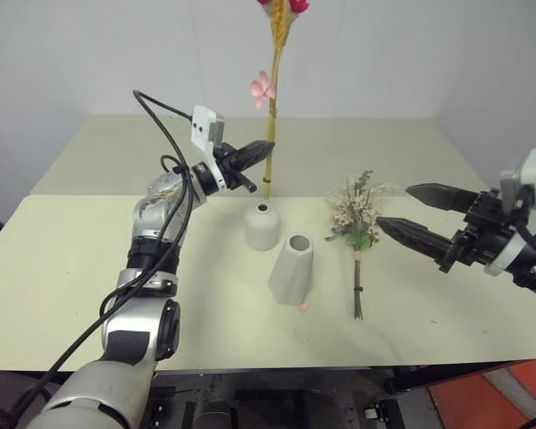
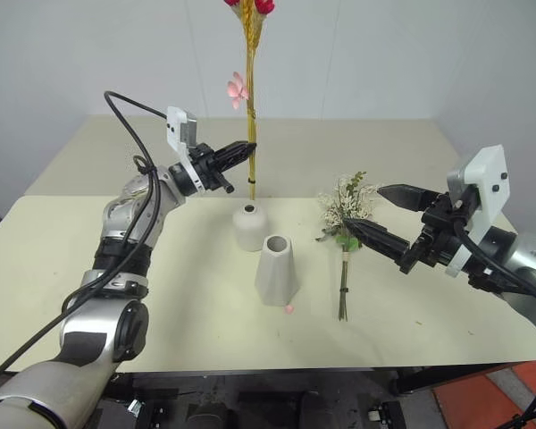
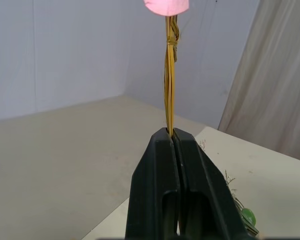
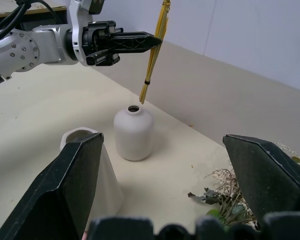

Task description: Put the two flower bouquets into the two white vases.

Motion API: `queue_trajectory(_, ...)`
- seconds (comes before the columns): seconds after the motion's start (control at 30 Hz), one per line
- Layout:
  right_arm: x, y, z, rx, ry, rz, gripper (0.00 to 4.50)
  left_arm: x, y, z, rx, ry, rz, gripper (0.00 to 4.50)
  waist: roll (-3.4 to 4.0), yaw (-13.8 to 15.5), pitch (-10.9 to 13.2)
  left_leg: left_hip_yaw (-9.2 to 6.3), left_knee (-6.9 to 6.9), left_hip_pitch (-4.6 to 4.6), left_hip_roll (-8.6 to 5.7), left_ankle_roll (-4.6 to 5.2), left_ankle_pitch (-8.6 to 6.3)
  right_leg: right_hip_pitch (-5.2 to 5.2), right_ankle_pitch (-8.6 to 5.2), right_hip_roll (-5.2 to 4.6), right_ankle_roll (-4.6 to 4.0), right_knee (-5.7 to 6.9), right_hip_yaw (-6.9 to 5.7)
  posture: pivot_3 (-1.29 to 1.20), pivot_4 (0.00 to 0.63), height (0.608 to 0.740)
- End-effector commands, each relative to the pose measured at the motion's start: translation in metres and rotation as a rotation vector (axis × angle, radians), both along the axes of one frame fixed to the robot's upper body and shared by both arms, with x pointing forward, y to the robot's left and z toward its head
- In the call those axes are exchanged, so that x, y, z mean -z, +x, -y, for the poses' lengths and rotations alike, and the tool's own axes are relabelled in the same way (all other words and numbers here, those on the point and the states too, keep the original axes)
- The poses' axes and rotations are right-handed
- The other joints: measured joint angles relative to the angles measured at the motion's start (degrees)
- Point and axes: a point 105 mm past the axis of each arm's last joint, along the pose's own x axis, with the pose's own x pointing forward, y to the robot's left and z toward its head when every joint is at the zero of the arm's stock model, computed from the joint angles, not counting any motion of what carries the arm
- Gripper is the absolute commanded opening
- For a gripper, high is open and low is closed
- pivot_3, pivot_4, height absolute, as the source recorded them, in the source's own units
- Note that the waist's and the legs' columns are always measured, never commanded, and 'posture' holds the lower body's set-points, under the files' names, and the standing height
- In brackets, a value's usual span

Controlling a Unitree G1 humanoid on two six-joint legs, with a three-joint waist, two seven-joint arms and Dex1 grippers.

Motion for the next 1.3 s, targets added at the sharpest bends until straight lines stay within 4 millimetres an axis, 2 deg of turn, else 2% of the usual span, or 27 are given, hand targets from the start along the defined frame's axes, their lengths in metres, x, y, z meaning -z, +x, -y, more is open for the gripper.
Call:
queue_trajectory(0.03,-0.012,-0.004,-0.001,-0.007,-0.012,0.063,4.5,-0.012,-0.009,-0.002,0.026,-0.004,0.047,0.01,0.0,0.0,0.0,0.0,0.0,0.0,0.0,0.0,0.0,0.0,0.0,0.0,0.0,0.0,0.0,0.0,0.15,0.74)
queue_trajectory(0.5,-0.014,-0.004,-0.002,-0.014,0.003,0.063,4.5,-0.004,-0.012,0.001,0.028,0.009,0.031,0.01,0.0,0.0,0.0,0.0,0.01,0.0,0.0,0.0,0.0,0.0,0.0,0.0,0.0,0.0,0.0,0.0,0.15,0.74)
queue_trajectory(1.3,-0.013,-0.006,-0.005,-0.031,0.027,0.067,4.5,-0.02,-0.019,-0.002,0.033,-0.001,0.092,0.01,0.0,0.0,0.0,0.0,0.0,0.0,0.0,0.0,0.0,0.0,0.0,0.0,0.0,0.0,0.0,0.0,0.15,0.74)
